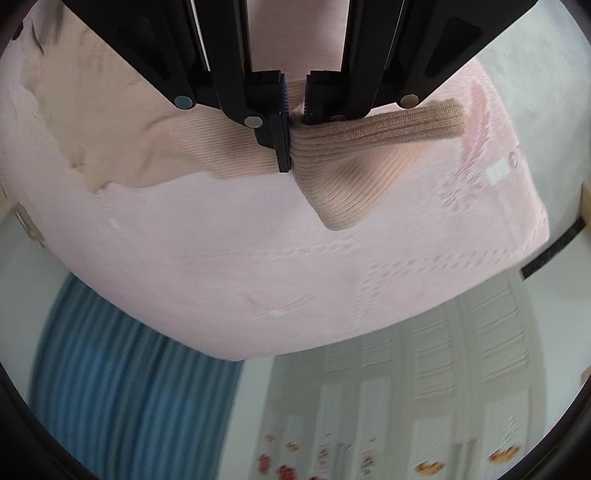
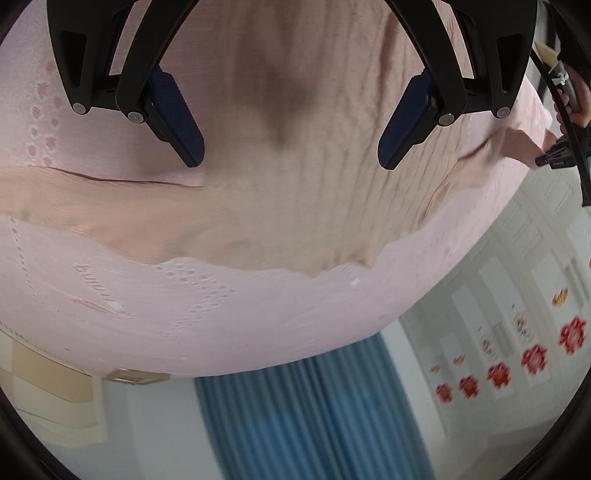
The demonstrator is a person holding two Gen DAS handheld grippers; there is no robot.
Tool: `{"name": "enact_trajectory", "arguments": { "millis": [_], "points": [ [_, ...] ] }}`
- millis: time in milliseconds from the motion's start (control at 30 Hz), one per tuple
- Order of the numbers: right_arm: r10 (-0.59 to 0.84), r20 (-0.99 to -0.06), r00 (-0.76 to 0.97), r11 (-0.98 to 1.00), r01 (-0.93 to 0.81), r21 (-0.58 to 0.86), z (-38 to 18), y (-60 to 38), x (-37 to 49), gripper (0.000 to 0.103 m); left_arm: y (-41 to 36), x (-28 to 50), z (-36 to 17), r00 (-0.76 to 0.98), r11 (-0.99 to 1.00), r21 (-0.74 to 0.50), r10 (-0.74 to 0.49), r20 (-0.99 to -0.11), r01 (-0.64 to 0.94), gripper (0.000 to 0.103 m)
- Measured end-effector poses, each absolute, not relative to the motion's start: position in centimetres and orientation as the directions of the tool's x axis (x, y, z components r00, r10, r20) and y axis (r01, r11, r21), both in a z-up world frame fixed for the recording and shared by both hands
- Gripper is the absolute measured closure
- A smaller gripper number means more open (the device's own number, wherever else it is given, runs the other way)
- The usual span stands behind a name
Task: Fold small clothes
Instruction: 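Fold the held sleeve across the sweater body with the left tool, then release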
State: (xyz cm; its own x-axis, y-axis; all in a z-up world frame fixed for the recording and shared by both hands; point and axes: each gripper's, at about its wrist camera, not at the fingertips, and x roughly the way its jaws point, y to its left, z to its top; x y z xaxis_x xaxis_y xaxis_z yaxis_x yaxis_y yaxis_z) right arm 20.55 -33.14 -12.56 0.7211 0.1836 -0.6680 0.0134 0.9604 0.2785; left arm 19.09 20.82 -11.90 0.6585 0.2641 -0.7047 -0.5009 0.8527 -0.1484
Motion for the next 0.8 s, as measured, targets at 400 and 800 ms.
{"name": "enact_trajectory", "arguments": {
  "millis": [400, 800],
  "points": [
    [0.03, -0.68, 0.732, 0.959, 0.17, 0.226, -12.6, -39.8, 19.2, 0.009, -0.1, 26.4, -7.3, 0.761, 0.986, -0.063, 0.078, -0.645, -0.154, 0.096],
    [-0.012, -0.689, 0.725, 0.918, 0.282, 0.28, -13.5, -45.5, 19.0, 0.009, -17.9, 30.0, -12.8, 0.667, 0.993, -0.005, -0.083, -0.74, 0.119, 0.096]
  ]
}}
